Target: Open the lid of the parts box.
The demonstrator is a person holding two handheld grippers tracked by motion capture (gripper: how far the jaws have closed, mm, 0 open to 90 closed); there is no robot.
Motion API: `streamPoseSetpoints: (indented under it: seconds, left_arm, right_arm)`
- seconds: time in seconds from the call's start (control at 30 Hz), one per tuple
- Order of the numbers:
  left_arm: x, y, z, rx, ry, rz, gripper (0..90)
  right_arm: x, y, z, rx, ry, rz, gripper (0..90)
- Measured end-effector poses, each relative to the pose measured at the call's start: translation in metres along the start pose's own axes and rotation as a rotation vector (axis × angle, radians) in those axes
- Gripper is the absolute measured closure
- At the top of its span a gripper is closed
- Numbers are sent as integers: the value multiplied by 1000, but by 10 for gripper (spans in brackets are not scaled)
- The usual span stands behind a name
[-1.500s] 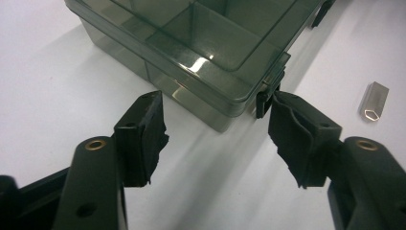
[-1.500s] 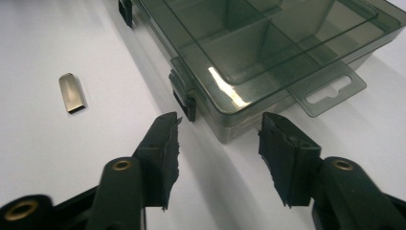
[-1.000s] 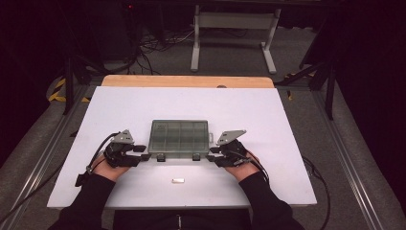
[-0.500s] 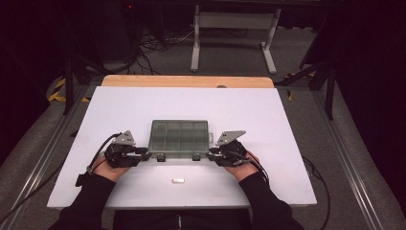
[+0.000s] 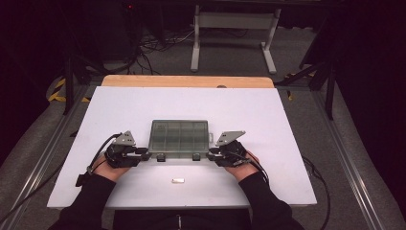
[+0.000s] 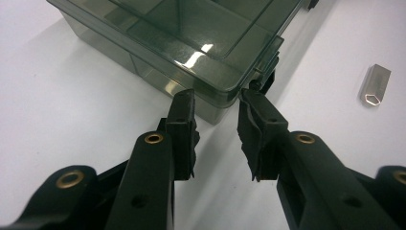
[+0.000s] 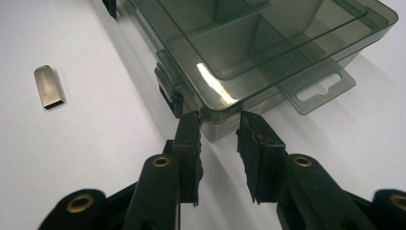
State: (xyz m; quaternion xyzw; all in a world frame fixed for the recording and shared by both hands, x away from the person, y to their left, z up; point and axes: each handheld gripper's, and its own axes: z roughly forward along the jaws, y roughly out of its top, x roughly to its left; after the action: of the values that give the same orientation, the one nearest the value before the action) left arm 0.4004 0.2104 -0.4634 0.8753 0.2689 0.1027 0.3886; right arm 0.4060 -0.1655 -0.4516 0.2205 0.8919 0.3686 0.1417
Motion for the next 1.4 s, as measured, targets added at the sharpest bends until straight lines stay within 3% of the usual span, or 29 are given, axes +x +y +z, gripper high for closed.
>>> streamPoseSetpoints:
  seconds: [1.4]
  left_arm:
    - [-1,0,-2,-20,9,7,662]
  right_arm:
    - [0,1,-2,-19,1,2,721]
